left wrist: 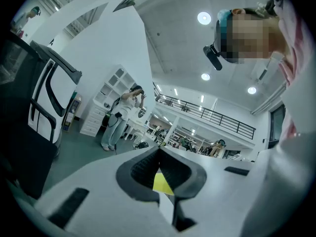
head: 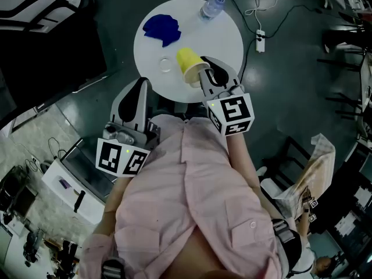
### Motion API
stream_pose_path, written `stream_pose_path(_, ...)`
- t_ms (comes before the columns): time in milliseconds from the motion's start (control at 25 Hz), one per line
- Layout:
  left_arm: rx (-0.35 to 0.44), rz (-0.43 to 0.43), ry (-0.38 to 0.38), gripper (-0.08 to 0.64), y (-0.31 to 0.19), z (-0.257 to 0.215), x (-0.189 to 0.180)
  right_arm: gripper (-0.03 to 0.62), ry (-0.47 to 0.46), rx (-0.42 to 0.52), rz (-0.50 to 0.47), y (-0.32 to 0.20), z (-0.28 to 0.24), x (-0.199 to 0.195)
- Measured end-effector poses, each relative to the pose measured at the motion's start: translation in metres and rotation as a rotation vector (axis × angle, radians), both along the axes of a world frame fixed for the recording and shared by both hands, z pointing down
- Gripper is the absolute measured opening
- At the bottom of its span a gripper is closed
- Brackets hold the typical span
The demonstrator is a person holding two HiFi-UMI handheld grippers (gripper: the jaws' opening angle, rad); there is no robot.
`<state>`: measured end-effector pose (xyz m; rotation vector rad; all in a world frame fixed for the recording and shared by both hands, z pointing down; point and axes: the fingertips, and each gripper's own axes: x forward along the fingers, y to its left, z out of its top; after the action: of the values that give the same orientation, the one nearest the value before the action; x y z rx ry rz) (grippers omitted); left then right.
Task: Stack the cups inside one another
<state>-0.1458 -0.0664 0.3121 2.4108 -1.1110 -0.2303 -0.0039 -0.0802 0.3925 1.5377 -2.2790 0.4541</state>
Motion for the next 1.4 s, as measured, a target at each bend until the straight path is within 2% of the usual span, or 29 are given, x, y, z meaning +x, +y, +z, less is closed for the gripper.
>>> stream_pose_path(760, -0.005, 0.01, 0.013, 0.009, 0.003, 0.001, 0.002, 0.037, 0.029, -0.103, -0.142, -0.01, 0.036, -0.039)
stream_pose_path(1400, -0.011, -0.014, 0.016, 0.009, -0.004, 0.002, -0.007, 0.037, 0.078, -0.217, -0.227, -0.017, 0.068, -0.05)
